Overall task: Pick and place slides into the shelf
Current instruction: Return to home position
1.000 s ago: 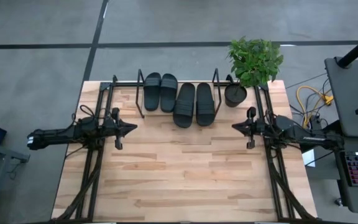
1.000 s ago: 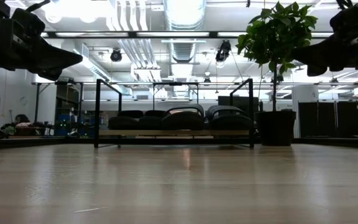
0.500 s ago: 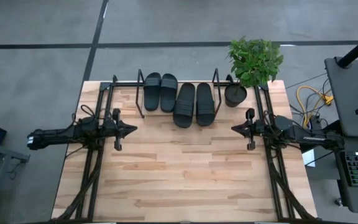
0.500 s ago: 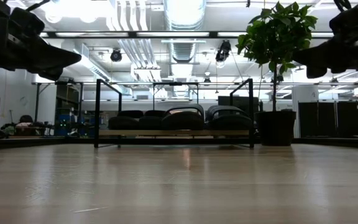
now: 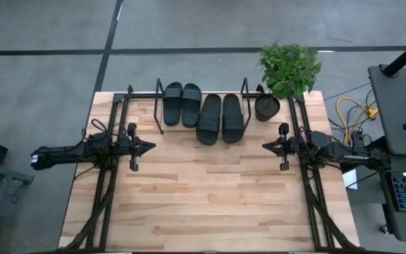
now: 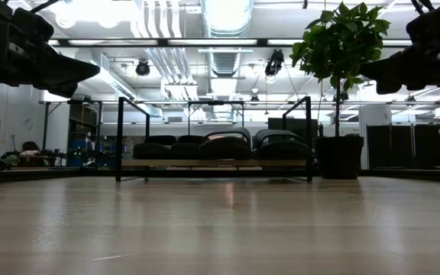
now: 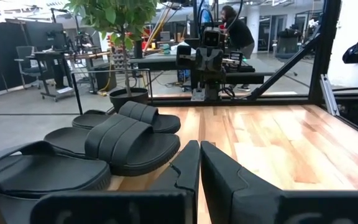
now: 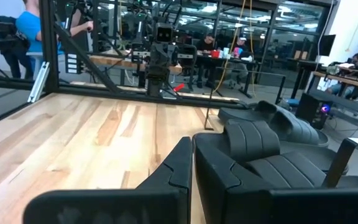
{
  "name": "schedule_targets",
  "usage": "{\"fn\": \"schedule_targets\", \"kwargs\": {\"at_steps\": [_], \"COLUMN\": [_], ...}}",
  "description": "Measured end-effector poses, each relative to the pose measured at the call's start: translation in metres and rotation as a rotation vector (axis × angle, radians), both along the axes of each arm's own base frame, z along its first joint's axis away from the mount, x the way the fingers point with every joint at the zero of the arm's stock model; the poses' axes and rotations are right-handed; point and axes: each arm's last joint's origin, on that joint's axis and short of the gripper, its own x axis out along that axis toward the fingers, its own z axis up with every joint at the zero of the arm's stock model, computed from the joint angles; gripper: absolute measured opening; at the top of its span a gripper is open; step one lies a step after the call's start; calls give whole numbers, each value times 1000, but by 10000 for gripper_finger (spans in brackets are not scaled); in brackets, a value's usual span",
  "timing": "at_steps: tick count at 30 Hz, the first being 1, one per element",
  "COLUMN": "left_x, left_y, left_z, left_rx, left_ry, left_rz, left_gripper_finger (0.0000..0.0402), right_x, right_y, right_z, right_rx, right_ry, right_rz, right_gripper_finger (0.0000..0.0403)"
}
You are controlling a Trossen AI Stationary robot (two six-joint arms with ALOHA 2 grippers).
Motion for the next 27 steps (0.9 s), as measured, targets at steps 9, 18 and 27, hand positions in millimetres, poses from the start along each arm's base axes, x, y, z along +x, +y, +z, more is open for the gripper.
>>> {"fn": "schedule_targets", "kwargs": {"at_steps": [9, 18, 27], "left_x": [1, 1, 1], "left_y": [0, 0, 0], "left_z": [-1, -1, -1], "left_rx": [0, 0, -1], "left_ry": [12, 15, 19], "left_rz": [0, 0, 0], "left_gripper_finger": [0, 0, 0], "right_x": [0, 0, 0], "right_y": [0, 0, 0], "right_z": [0, 0, 0], "right_rx": [0, 0, 0], "right_ry": [0, 0, 0], "right_rz": [0, 0, 0], "right_gripper_finger": [9, 9, 9]}}
